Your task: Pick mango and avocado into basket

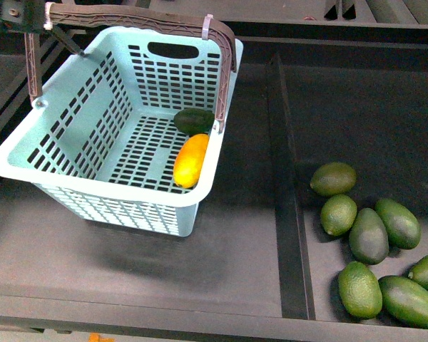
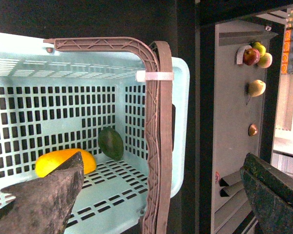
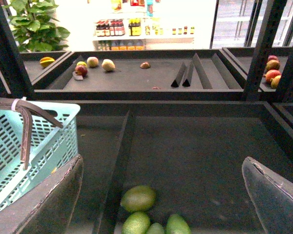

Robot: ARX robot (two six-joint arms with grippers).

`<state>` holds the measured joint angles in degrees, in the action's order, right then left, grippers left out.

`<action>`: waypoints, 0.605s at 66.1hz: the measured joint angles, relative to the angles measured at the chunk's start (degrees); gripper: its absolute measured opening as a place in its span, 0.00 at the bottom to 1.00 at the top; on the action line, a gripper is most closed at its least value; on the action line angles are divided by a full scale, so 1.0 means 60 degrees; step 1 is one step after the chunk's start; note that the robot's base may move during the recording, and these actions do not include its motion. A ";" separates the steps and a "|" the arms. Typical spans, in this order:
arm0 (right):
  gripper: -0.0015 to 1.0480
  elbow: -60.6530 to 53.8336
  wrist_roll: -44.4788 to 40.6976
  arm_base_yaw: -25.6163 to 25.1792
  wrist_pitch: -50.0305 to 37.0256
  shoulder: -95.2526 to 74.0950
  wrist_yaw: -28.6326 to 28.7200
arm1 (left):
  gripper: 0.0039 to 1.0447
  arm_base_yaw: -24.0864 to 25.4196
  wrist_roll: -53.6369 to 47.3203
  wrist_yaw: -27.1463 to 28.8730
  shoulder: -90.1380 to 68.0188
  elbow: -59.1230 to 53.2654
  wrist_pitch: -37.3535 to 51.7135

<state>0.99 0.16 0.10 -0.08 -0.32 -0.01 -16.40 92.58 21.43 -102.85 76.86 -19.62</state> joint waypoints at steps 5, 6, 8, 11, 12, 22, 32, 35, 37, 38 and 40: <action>0.92 0.0000 0.0000 0.0000 0.0000 0.0000 0.0000 | 0.92 -0.0131 -0.0098 0.0000 0.0277 -0.0036 0.0000; 0.92 0.0000 0.0000 0.0000 0.0000 0.0000 0.0000 | 0.92 -0.0142 -0.0127 -0.0007 0.0295 -0.0036 0.0004; 0.92 0.0000 0.0000 0.0000 0.0000 0.0000 0.0000 | 0.88 -0.0113 -0.1304 -0.0372 0.0484 -0.0645 0.1381; 0.92 0.0000 0.0000 0.0000 0.0000 0.0000 -0.0015 | 0.79 0.0000 -0.3501 -0.0962 0.0801 -0.1938 0.4105; 0.92 0.0000 -0.0004 0.0000 0.0000 0.0000 -0.0015 | 0.76 0.0051 -0.4255 -0.1067 0.0925 -0.2495 0.5206; 0.92 0.0000 0.0000 0.0000 0.0000 0.0000 -0.0018 | 0.45 0.0718 -1.2327 -0.1599 0.2419 -0.6320 1.1333; 0.92 0.0000 0.0000 0.0000 0.0000 0.0000 -0.0018 | 0.12 0.1209 -1.4783 -0.2109 0.3818 -0.8375 1.2167; 0.92 0.0000 0.0000 0.0000 0.0000 0.0000 -0.0018 | 0.02 0.1319 -1.4998 -0.2259 0.4146 -0.8896 1.2225; 0.92 0.0000 0.0000 0.0000 0.0000 0.0000 -0.0018 | 0.02 0.1377 -1.5078 -0.2320 0.4328 -0.9122 1.2247; 0.92 0.0000 0.0000 0.0000 0.0000 0.0000 -0.0018 | 0.02 0.1417 -1.5107 -0.2335 0.4452 -0.9260 1.2262; 0.92 0.0000 0.0000 0.0000 0.0000 0.0000 -0.0018 | 0.02 0.1504 -1.5165 -0.2412 0.4725 -0.9530 1.2273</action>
<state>0.99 0.16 0.10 -0.08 -0.32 -0.12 -7.38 1.58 6.96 -74.50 19.68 54.02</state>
